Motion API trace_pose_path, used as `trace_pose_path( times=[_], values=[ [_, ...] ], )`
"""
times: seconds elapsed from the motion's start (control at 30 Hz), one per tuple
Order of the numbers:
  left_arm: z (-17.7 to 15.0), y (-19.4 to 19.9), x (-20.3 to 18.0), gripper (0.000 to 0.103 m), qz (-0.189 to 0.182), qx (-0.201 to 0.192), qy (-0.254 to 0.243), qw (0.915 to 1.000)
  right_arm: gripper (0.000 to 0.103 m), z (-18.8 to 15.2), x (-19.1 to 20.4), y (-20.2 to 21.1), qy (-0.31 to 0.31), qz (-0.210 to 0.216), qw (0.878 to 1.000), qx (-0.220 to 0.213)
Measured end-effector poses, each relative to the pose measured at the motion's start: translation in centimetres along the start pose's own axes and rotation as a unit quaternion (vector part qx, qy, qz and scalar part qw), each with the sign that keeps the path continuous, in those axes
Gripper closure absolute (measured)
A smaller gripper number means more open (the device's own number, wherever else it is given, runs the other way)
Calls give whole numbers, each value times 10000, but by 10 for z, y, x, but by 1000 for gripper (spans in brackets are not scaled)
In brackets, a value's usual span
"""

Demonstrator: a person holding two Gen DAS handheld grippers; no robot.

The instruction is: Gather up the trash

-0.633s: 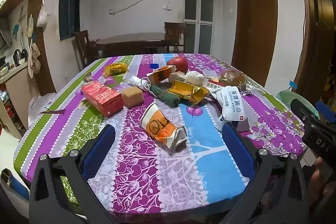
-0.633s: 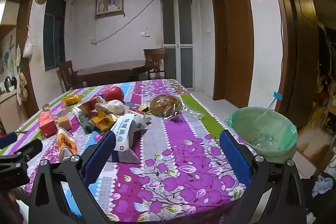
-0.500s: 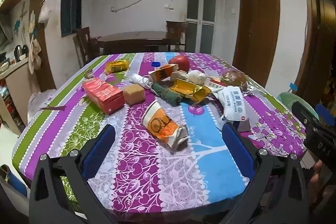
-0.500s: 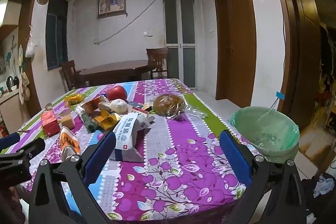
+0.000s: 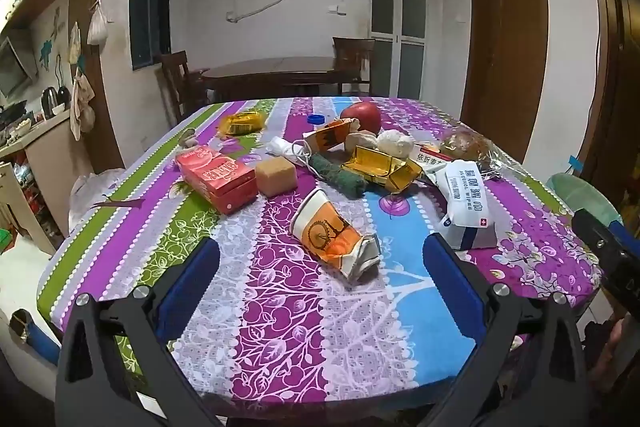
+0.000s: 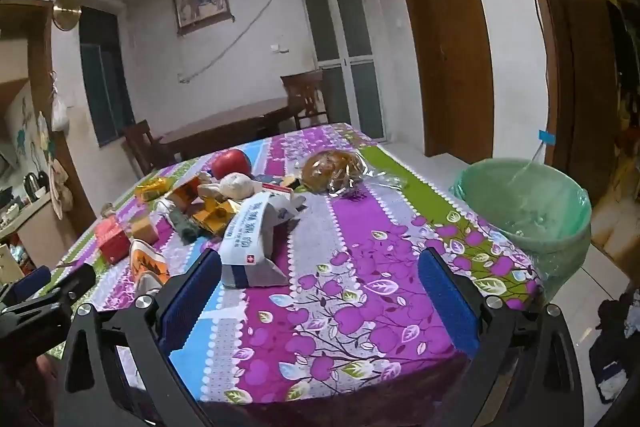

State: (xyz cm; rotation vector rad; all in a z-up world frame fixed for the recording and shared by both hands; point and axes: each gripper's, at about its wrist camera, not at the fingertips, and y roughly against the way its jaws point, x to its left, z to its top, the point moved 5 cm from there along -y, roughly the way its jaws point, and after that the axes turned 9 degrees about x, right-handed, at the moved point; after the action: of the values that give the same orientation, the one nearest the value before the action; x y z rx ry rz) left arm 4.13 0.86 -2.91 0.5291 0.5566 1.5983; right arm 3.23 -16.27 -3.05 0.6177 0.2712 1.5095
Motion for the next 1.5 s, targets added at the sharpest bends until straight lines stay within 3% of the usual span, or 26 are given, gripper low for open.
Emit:
trace_pose_path(
  times=[0.53,1.5],
  values=[
    [0,-5,9,5,423,96,-15,9991,5,-6,15,-7,284,103,9992,269],
    [-1,-8,5,5,510,143,-148,9985,5,-7,10,-19,228,-29,9987,461]
  ],
)
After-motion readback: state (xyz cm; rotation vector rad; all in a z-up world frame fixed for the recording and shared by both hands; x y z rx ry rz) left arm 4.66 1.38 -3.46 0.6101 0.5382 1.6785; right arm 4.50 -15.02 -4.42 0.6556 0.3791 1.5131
